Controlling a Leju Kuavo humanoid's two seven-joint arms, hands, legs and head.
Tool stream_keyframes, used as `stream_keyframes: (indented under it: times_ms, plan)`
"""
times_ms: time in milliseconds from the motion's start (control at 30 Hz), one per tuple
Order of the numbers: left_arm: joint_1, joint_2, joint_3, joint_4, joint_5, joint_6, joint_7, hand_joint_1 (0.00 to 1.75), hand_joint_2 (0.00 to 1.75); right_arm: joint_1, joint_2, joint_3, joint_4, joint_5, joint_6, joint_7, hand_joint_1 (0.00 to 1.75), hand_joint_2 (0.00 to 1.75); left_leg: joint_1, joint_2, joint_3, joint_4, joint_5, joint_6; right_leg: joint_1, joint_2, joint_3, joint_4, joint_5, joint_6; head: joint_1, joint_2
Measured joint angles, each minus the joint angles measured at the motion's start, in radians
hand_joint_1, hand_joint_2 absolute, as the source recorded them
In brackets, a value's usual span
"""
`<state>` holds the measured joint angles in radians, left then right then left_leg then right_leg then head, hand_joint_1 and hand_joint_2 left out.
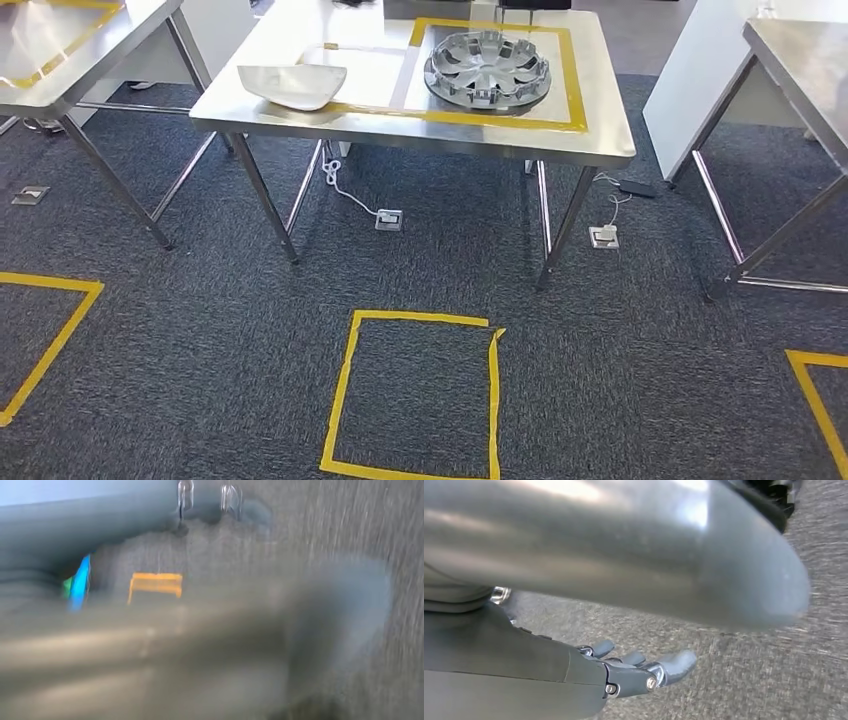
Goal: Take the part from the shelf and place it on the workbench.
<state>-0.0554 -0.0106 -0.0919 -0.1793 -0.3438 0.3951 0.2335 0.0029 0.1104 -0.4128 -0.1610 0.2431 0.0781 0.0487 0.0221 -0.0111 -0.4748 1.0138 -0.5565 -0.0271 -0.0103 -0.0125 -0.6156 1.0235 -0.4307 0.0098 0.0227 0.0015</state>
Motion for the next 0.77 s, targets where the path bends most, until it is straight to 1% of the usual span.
stream_keyframes:
  times_ms: [33,100,133,167,200,233,267,300,333,433,467,500,533,600,767]
  plan:
    - [0.002,-0.001,0.003,0.000,-0.002,-0.022,-0.002,0.00,1.75,0.000,-0.001,0.000,0.000,-0.002,-0.002,0.002,0.00,0.44,0.001,0.001,-0.006,-0.001,0.002,0.007,0.000,0.001,0.000,-0.002,-0.002,-0.001,0.001,0.000]
    - [0.004,-0.001,0.007,0.001,-0.004,-0.053,-0.005,0.00,1.75,0.000,-0.001,-0.001,0.000,-0.005,-0.007,0.011,0.00,1.31,0.000,0.004,-0.013,-0.002,0.009,0.017,0.000,0.002,-0.004,-0.005,-0.016,-0.016,0.002,0.000]
    - [0.004,-0.002,0.008,0.002,-0.005,-0.060,-0.003,0.00,1.75,0.001,-0.001,-0.002,0.000,-0.008,-0.009,0.016,0.00,1.75,-0.001,0.005,-0.017,-0.001,0.014,0.021,0.000,0.002,-0.006,-0.007,-0.020,-0.027,0.002,0.000]
    - [0.004,-0.002,0.010,0.002,-0.005,-0.065,0.005,0.00,1.75,0.002,-0.001,-0.002,0.000,-0.010,-0.012,0.022,0.00,1.75,-0.002,0.006,-0.021,-0.001,0.018,0.025,0.001,0.002,-0.008,-0.010,-0.013,-0.039,0.004,0.000]
    - [0.004,-0.002,0.011,0.002,-0.005,-0.067,0.016,0.00,1.75,0.002,-0.001,-0.002,0.000,-0.011,-0.014,0.027,0.00,1.75,-0.004,0.007,-0.024,-0.001,0.021,0.028,0.001,0.003,-0.011,-0.013,0.006,-0.053,0.004,0.000]
    - [0.004,-0.002,0.013,0.003,-0.005,-0.067,0.030,0.00,1.75,0.002,-0.001,-0.003,0.000,-0.012,-0.015,0.033,0.00,1.75,-0.006,0.007,-0.026,0.000,0.024,0.031,0.000,0.003,-0.013,-0.016,0.024,-0.063,0.004,0.000]
    - [0.004,-0.002,0.013,0.004,-0.006,-0.067,0.043,0.00,1.75,0.002,-0.001,-0.003,0.000,-0.013,-0.016,0.039,0.00,1.75,-0.008,0.008,-0.029,0.001,0.026,0.033,0.000,0.004,-0.015,-0.019,0.041,-0.069,0.004,0.000]
    - [0.005,-0.002,0.013,0.004,-0.007,-0.068,0.052,0.00,1.75,0.002,-0.002,-0.002,0.000,-0.017,-0.016,0.046,0.00,1.75,-0.009,0.008,-0.032,0.001,0.027,0.034,-0.001,0.004,-0.017,-0.021,0.052,-0.066,0.003,0.000]
    - [0.009,-0.002,0.014,0.003,-0.006,-0.073,0.056,0.00,1.75,0.004,-0.003,0.000,-0.001,-0.023,-0.017,0.051,0.00,1.75,-0.010,0.008,-0.035,0.002,0.029,0.035,-0.002,0.005,-0.018,-0.023,0.053,-0.054,0.003,0.000]
    - [0.028,-0.002,0.017,-0.009,0.019,-0.104,0.041,0.00,1.75,0.019,-0.012,0.024,-0.013,-0.050,-0.021,0.056,0.00,1.75,-0.013,0.009,-0.040,0.003,0.029,0.036,-0.007,0.005,-0.019,-0.030,0.056,-0.010,0.003,0.000]
    - [0.036,-0.002,0.019,-0.015,0.033,-0.118,0.030,0.00,1.75,0.025,-0.015,0.036,-0.020,-0.059,-0.023,0.053,0.00,1.75,-0.013,0.010,-0.041,0.003,0.029,0.036,-0.009,0.005,-0.020,-0.031,0.055,0.001,0.003,0.000]
    - [0.044,-0.002,0.021,-0.021,0.048,-0.132,0.017,0.00,1.75,0.031,-0.019,0.049,-0.026,-0.069,-0.026,0.049,0.00,1.75,-0.014,0.010,-0.042,0.003,0.029,0.036,-0.010,0.005,-0.020,-0.031,0.055,0.009,0.003,0.000]
    - [0.052,-0.001,0.022,-0.029,0.064,-0.147,0.004,0.00,1.75,0.036,-0.023,0.062,-0.034,-0.078,-0.029,0.044,0.00,1.75,-0.014,0.010,-0.042,0.003,0.029,0.035,-0.010,0.005,-0.021,-0.031,0.054,0.013,0.003,0.000]
    - [0.068,-0.001,0.027,-0.045,0.096,-0.175,-0.024,0.00,1.75,0.047,-0.031,0.093,-0.051,-0.097,-0.035,0.033,0.00,1.75,-0.014,0.010,-0.043,0.003,0.029,0.035,-0.010,0.005,-0.022,-0.031,0.053,0.017,0.003,0.000]
    - [0.106,-0.001,0.037,-0.086,0.169,-0.239,-0.086,0.00,1.75,0.073,-0.052,0.169,-0.092,-0.141,-0.046,0.008,0.00,1.75,-0.013,0.010,-0.044,0.003,0.028,0.034,-0.010,0.005,-0.025,-0.029,0.050,0.021,0.003,0.000]
